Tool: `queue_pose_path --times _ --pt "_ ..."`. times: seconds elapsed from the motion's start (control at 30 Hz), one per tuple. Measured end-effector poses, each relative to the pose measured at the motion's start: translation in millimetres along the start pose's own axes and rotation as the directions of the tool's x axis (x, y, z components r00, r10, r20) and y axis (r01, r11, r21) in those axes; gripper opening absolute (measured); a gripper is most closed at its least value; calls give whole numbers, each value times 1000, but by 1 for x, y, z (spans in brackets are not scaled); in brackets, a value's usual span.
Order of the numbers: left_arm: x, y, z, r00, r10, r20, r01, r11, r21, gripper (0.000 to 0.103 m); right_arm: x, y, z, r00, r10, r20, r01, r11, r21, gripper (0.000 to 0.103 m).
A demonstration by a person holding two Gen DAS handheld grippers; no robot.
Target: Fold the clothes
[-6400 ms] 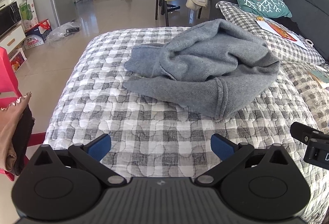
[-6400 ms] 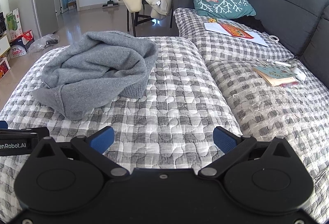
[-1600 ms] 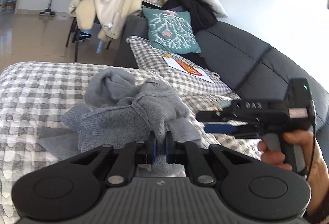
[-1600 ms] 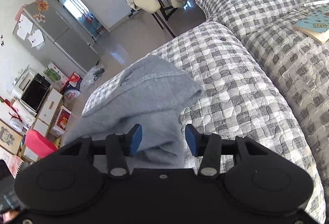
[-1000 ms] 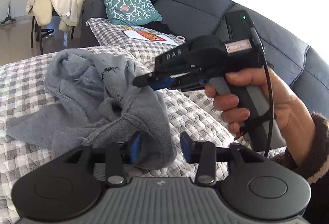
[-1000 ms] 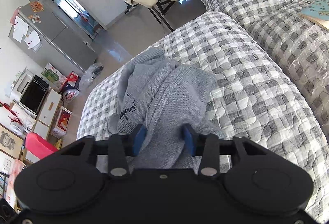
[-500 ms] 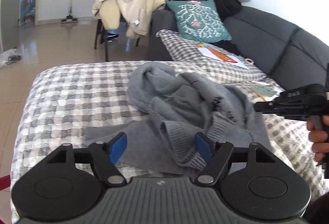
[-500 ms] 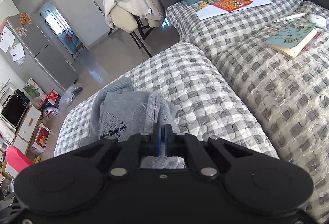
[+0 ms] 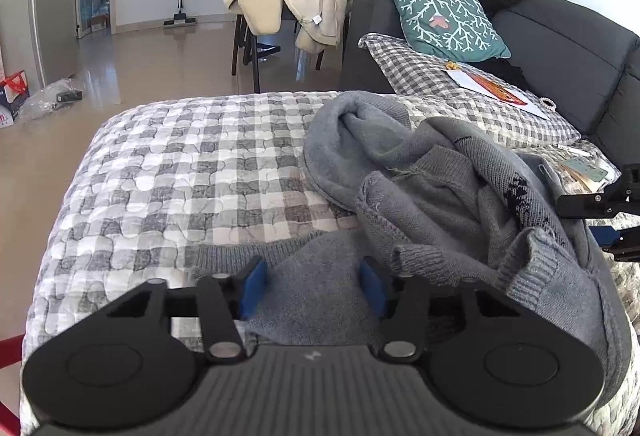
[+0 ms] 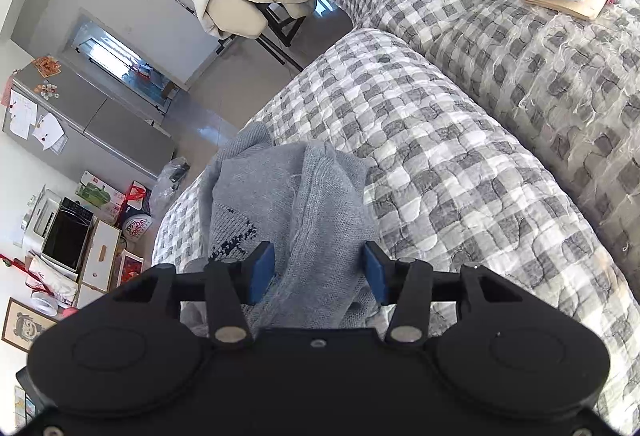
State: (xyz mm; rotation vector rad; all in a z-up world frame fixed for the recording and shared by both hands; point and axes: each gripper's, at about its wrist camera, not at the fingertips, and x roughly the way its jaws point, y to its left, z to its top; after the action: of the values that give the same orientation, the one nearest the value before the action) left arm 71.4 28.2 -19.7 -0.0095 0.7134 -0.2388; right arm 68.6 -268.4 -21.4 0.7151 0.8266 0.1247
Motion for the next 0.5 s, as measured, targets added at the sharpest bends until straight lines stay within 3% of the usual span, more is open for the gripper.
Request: queue_pose_path --times 0.03,0.1,0.23,0.37,0.5 --pt "1 -2 0 1000 -1 3 1 1000 -2 7 2 1 0 1000 -4 8 5 1000 -13 17" --pt "-1 -4 2 1000 12 20 -12 1000 -15 4 1 0 1 999 2 35 -2 1000 -4 11" --pt "-12 2 7 994 78 75 -73 995 -60 4 -22 0 6 985 -35 166 37 999 -8 10" --pt "-25 16 12 981 162 107 -148 980 -132 3 -54 -3 13 946 -128 297 143 989 -30 9" --pt "-36 23 16 940 310 143 -291 946 -141 3 -73 -12 15 927 -197 319 217 976 -27 9"
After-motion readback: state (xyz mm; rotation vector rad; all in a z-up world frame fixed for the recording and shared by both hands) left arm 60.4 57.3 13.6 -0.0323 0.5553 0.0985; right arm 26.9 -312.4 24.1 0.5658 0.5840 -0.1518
